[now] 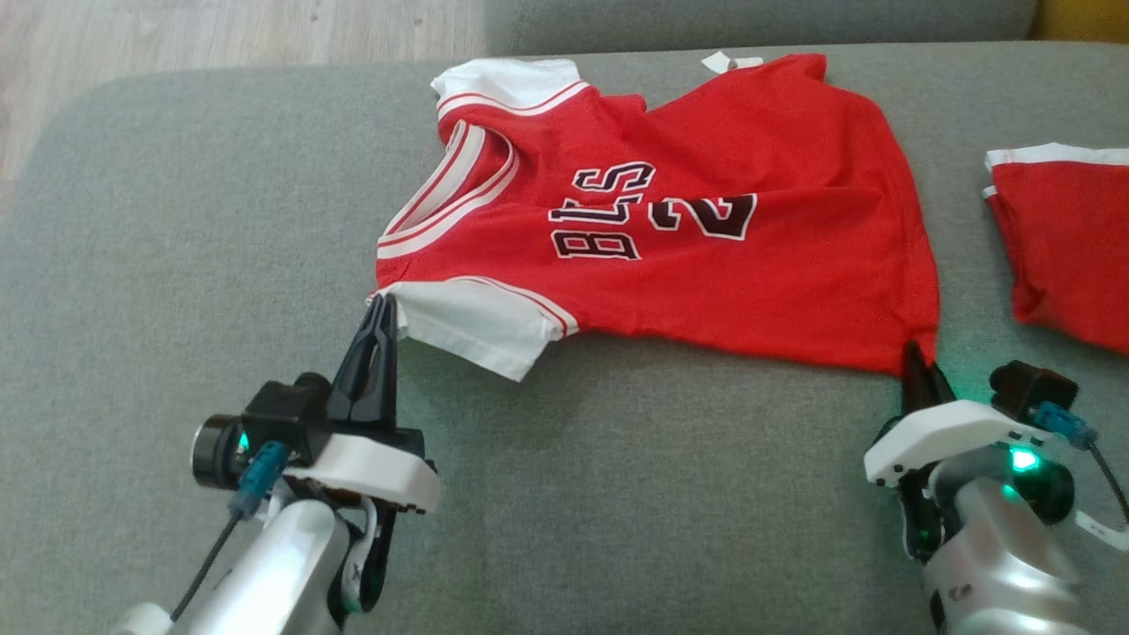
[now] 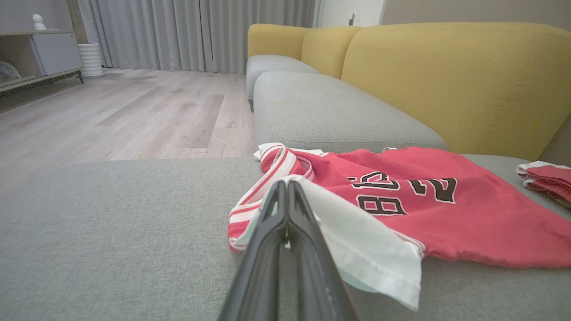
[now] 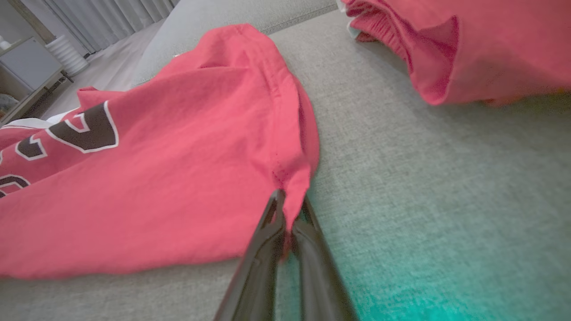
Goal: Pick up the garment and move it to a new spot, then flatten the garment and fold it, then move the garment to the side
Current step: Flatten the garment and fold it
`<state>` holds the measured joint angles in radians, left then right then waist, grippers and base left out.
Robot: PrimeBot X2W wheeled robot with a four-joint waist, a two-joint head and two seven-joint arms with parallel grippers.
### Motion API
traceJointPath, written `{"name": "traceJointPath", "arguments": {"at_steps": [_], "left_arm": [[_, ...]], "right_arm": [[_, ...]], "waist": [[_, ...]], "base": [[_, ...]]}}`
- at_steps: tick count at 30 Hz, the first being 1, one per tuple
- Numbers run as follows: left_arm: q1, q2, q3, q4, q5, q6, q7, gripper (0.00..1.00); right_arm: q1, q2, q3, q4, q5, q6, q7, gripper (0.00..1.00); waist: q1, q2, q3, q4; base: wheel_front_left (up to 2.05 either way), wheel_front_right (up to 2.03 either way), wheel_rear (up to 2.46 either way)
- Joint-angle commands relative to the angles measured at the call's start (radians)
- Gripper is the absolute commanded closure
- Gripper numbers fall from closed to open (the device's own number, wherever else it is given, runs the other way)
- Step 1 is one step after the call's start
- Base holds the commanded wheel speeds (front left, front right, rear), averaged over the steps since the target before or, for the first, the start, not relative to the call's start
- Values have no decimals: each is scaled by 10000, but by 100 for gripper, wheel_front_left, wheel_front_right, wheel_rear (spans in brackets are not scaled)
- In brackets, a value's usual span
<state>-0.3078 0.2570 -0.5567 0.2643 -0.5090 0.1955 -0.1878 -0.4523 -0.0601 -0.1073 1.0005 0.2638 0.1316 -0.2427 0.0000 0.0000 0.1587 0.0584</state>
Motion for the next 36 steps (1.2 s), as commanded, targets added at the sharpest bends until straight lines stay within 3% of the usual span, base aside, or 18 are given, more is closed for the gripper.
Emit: {"name": "traceJointPath", "arguments": {"at_steps": [1,6,14,24,30,33,36], "left_arm": [[-523,264,411,-300,8,76,-132,100],[-603,368,791,-551,-335,8,-227,100],[-1609,762,1766,-1855,-842,-3,-175,100],[-3016,1415,2917,-4760,-937,569,311,100],[-3275,2081,3276,-6556,-1049,1013,1620,100],[-3476,2407,3360,-6806,-1067,1012,2085,100],[-3876,2811,3218,-6297,-1268,742,2890,100]], "right_arm": [[-179,99,358,-141,85,-9,-100,100],[-307,99,942,-1313,265,-9,-181,100],[-608,98,1050,-4590,-373,-9,14,100],[-851,-493,1176,-9343,-675,-9,2184,100],[-568,-660,856,-12016,-804,-9,3925,100],[-624,-717,813,-12675,-942,-9,4436,100],[-1005,-971,862,-12972,-1107,-9,5040,100]], "waist": [[0,0,-58,-38],[0,0,-376,-216],[0,0,-1069,-406],[0,0,-1482,-670],[0,0,-1166,-777],[0,0,-881,-771],[0,0,-255,-716]], "base": [[0,0,0],[0,0,0],[0,0,0],[0,0,0],[0,0,0],[0,0,0],[0,0,0]]}}
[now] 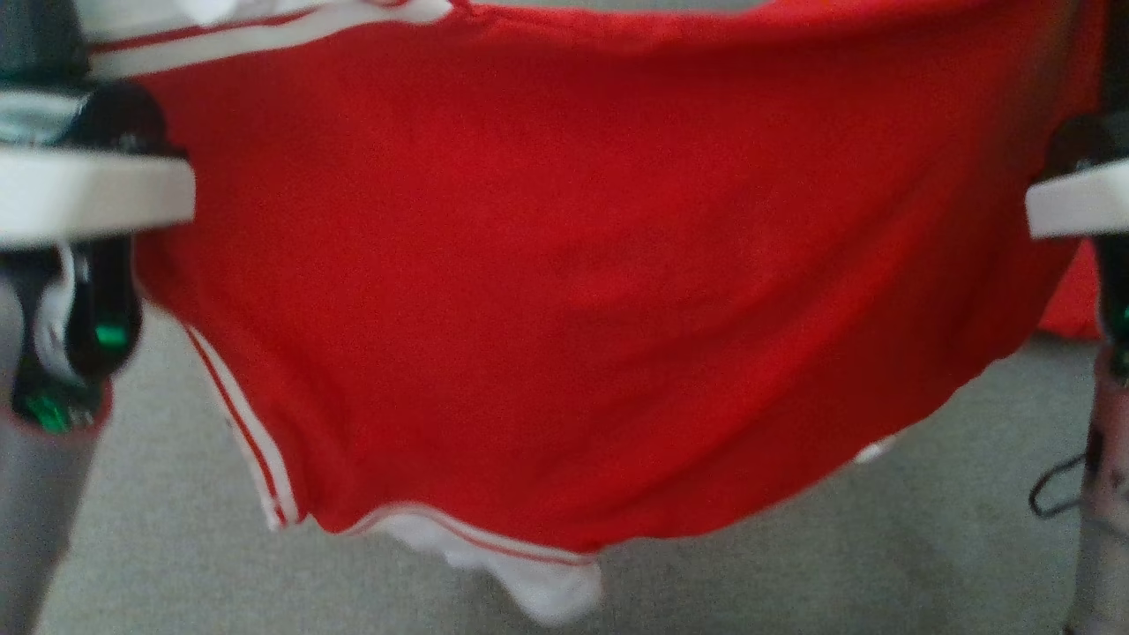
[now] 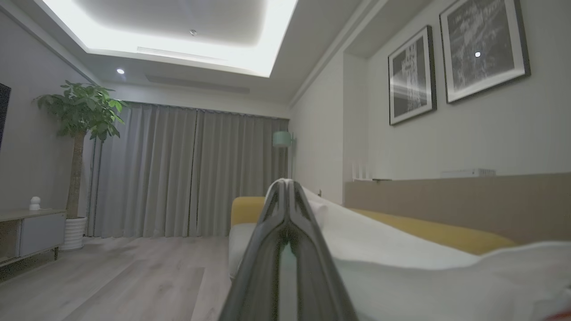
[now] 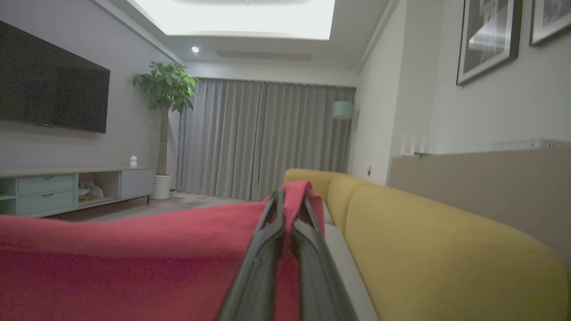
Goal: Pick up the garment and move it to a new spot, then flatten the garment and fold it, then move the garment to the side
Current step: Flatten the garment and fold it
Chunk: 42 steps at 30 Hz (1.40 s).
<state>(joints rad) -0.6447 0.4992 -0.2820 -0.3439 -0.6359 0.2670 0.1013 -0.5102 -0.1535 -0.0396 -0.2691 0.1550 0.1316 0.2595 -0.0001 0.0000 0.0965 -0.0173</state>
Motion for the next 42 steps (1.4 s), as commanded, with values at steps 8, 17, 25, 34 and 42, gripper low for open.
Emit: {"name": "traceJointPath", "arguments": {"at_steps": [8,17,25,34,42], "left_arm": [[-4082,623,-199,3936,148,-1754,330,100],[-7819,-342,-594,8302,1055,-2662,-1852,100],[-7065,-1017,-1485,10205,1279,-3423,-2928,100],[-4195,-999,-2616,10755,1492,-3792,-3371,100],[-1911,-329,-3293,9866,1388,-3887,-3135,100]], "right_arm": [[-4170,-721,726,2841,397,-9,276,100],[-8196,-988,1305,8190,-503,-9,-2869,100],[-7701,-872,1972,10872,-602,-9,-4290,100],[-5545,-1133,3751,12596,276,-9,-3997,100],[-4087,-1753,5486,12342,1905,-9,-3086,100]], "waist": [[1,0,2683,271],[1,0,3359,688],[1,0,3146,960],[1,0,2450,1106],[1,0,1420,1037]], "base": [[0,0,0],[0,0,0],[0,0,0],[0,0,0],[0,0,0]]}}
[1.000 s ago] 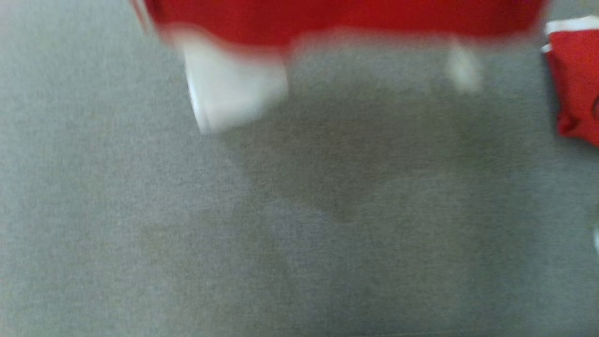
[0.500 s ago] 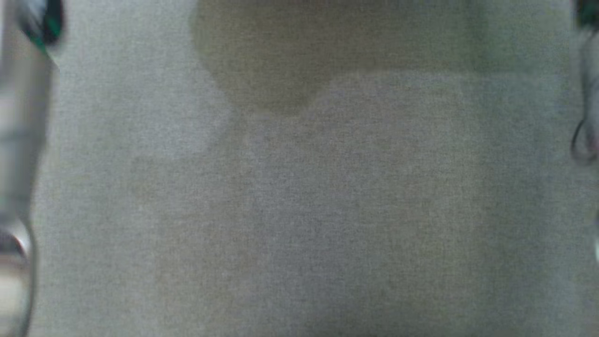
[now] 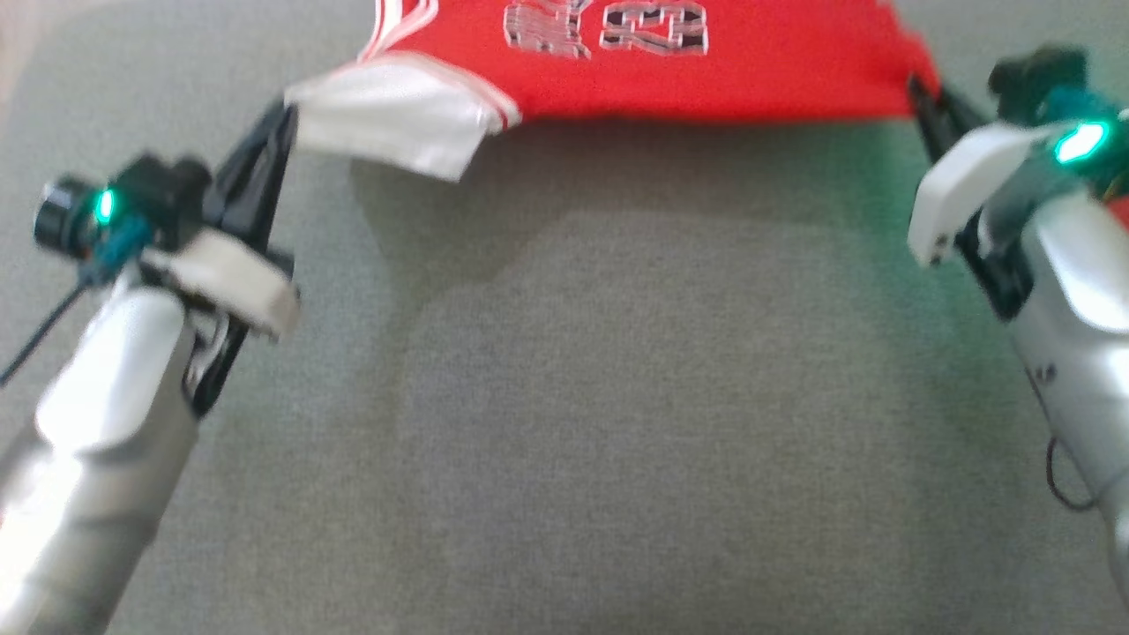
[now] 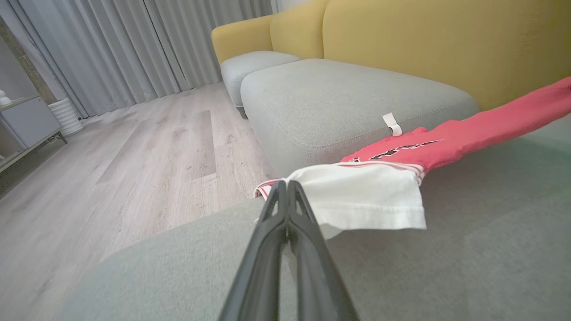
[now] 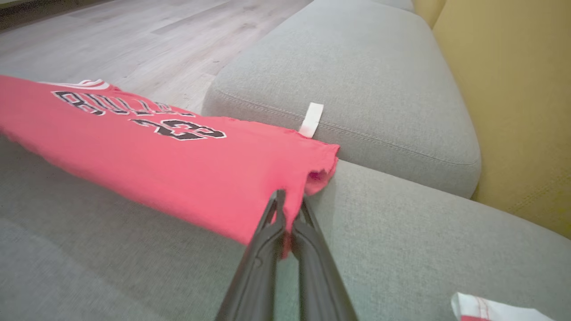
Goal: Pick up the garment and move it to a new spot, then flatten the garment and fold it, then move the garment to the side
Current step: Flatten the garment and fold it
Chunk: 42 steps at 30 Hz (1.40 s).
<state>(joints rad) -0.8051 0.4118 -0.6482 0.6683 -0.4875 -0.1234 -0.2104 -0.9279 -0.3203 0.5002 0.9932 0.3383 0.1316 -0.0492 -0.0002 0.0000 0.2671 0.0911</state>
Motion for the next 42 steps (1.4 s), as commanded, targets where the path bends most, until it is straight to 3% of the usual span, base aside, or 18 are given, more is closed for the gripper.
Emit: {"name": "traceJointPath", "arguments": {"at_steps": [1,12,17,21,30,36,42], "left_arm": [[-51,674,356,-433,-145,27,72,100],[2742,2062,173,-3629,-1032,366,2061,100],[4160,2807,142,-5487,-1533,793,2962,100],[5085,3373,178,-6749,-1452,1410,3130,100],[5658,3689,307,-7949,-1620,2040,3489,100],[4899,3585,304,-7624,-1400,1924,3658,100],[3839,3365,162,-6951,-1226,1506,3982,100]], "right_arm": [[269,-204,307,-429,313,-9,129,100],[2257,-1716,2014,-2591,2805,-9,1401,100],[3175,-2260,2439,-3606,3630,-9,2020,100],[3802,-2716,2600,-4451,4130,-9,2409,100],[4416,-3211,2304,-5672,4565,-9,2858,100],[4120,-2991,1823,-5798,4401,-9,2949,100],[3634,-2641,1471,-5638,4171,-9,3027,100]], "waist": [[2,0,-434,-66],[2,0,-2000,-145],[2,0,-2639,-252],[2,0,-2893,-371],[2,0,-2653,-433],[2,0,-2190,-437],[2,0,-1647,-463]], "base": [[0,0,0],[0,0,0],[0,0,0],[0,0,0],[0,0,0],[0,0,0],[0,0,0]]}}
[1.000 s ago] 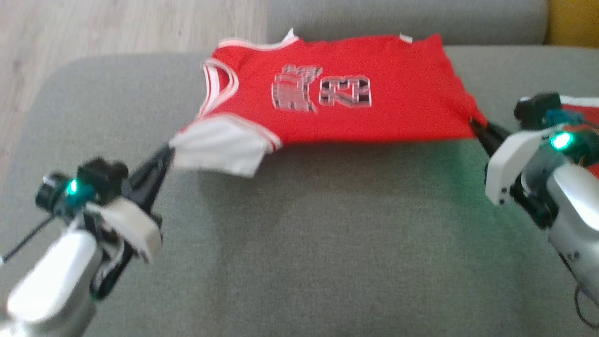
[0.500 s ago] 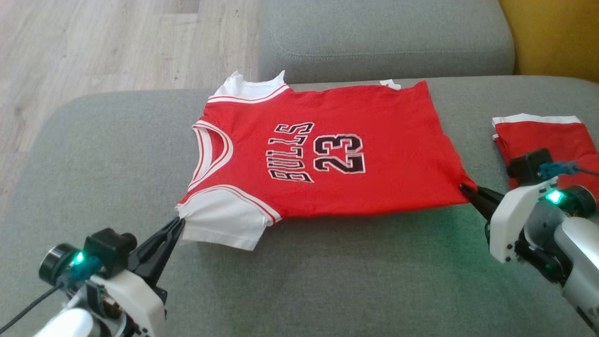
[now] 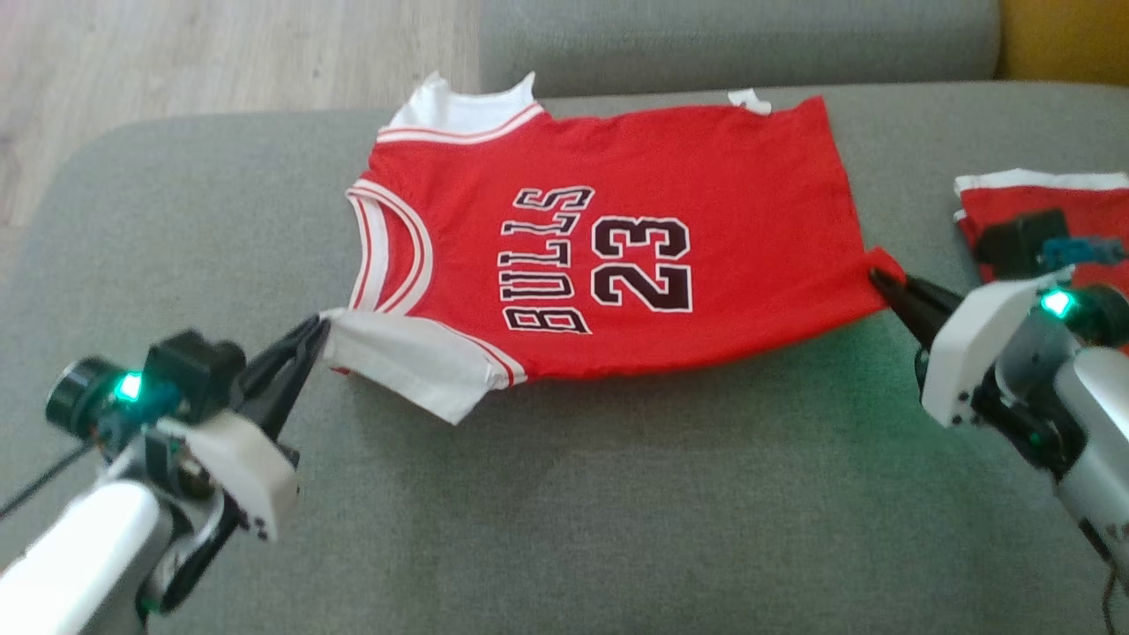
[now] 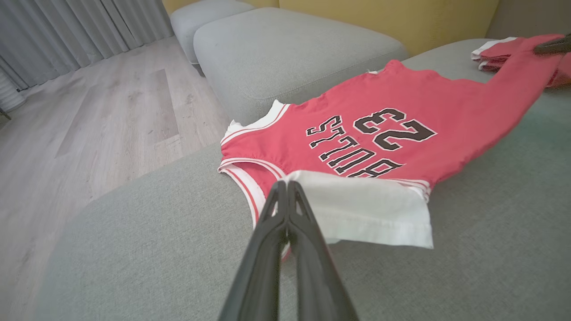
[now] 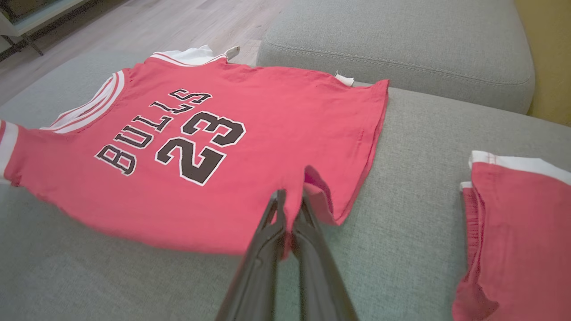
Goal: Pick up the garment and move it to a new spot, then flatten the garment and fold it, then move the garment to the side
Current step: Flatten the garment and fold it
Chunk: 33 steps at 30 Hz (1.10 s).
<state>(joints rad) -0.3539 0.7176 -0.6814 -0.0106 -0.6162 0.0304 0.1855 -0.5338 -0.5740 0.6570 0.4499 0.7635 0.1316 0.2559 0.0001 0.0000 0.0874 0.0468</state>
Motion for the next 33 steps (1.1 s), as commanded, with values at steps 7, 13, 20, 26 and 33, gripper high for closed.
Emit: {"name": "traceJointPath", "arguments": {"at_steps": [7,13,20,26,33], "left_arm": [[-1847,74,336,859,209,-605,316,100],[-3080,-218,161,2024,405,-1055,511,100],[-4403,-504,-259,3266,769,-1390,657,100],[-5494,-803,-697,4389,1149,-1525,491,100],[-6454,-1274,-1139,5789,1348,-1574,299,15]], "right_arm": [[-828,299,-267,145,-212,-9,25,100],[-1337,608,-303,634,-328,-9,44,100],[-1944,899,-54,1228,-525,-9,52,100],[-2472,1169,180,1802,-668,-9,-58,100],[-3139,1471,303,2438,-880,-9,-615,0]], "waist": [[-1,0,602,-92],[-1,0,1030,-187],[-1,0,1462,-347],[-1,0,1814,-510],[-1,0,2190,-647]], "base": [[0,0,0],[0,0,0],[0,0,0],[0,0,0],[0,0,0]]}}
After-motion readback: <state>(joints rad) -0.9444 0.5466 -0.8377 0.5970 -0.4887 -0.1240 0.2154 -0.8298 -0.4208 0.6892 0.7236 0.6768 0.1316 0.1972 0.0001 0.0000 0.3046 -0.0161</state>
